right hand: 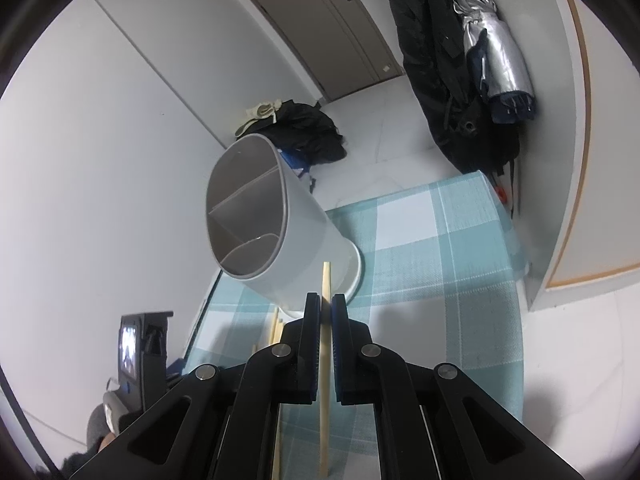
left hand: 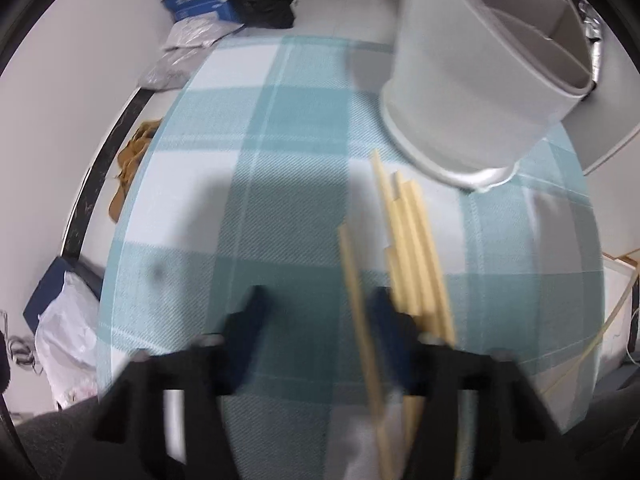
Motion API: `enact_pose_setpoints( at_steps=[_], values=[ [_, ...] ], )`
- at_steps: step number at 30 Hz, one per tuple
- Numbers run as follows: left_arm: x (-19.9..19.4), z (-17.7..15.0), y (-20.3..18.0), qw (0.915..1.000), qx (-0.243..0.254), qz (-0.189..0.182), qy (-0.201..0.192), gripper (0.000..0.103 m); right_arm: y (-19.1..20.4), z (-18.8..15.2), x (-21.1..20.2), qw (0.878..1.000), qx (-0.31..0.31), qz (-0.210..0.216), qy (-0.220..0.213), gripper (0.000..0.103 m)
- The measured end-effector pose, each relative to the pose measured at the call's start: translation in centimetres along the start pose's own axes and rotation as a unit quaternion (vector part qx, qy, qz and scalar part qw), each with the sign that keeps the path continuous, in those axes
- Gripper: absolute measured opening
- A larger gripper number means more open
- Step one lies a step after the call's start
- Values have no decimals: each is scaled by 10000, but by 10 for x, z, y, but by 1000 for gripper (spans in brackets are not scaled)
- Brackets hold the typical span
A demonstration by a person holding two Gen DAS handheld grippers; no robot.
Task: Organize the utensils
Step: 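Lift both held chopsticks upright and carry them above the white holder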
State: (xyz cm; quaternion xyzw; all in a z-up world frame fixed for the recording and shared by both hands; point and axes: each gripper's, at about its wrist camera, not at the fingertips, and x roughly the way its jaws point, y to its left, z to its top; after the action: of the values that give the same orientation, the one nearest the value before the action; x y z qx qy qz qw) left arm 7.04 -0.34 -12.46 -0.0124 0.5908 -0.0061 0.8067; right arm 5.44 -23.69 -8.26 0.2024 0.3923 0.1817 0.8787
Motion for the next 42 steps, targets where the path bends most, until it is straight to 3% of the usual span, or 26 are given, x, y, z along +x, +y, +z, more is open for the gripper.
enact_pose_setpoints(
  at_steps=[3, 4, 11, 16, 19, 23, 28, 31, 42],
  values=[
    [3, 6, -1, 10000, -24, -65, -5, 6, 1, 0, -1, 10000, -3, -9, -13, 5],
    [4, 8, -1, 9999, -21, -103, 2, 3, 1, 1, -1, 10000, 9, -10, -26, 5],
    [2, 12, 1, 9995, -61, -292, -104, 2, 14, 0, -5, 9996, -217, -63, -196, 5],
    [-32, 5, 1, 9961, -17, -538, -692, 2, 24, -4, -13, 9983, -426, -103, -375, 5],
    [-62, -2, 0, 9910, 93, -565, -1208, 2, 32, -7, -19, 9969, -593, -131, -509, 5],
    [-106, -19, -6, 9777, 412, -696, -1939, 2, 44, -15, -25, 9946, -788, -136, -664, 5],
    [-130, -20, -1, 9644, 506, -981, -2401, 2, 66, -22, -31, 9897, -1145, -183, -844, 5],
    [-133, -21, -1, 9628, 561, -1039, -2430, 2, 78, -27, -37, 9850, -1384, -209, -1009, 4],
    [-142, -22, -7, 9628, 640, -946, -2450, 1, 92, -32, -35, 9821, -1585, -239, -989, 4]
  ],
)
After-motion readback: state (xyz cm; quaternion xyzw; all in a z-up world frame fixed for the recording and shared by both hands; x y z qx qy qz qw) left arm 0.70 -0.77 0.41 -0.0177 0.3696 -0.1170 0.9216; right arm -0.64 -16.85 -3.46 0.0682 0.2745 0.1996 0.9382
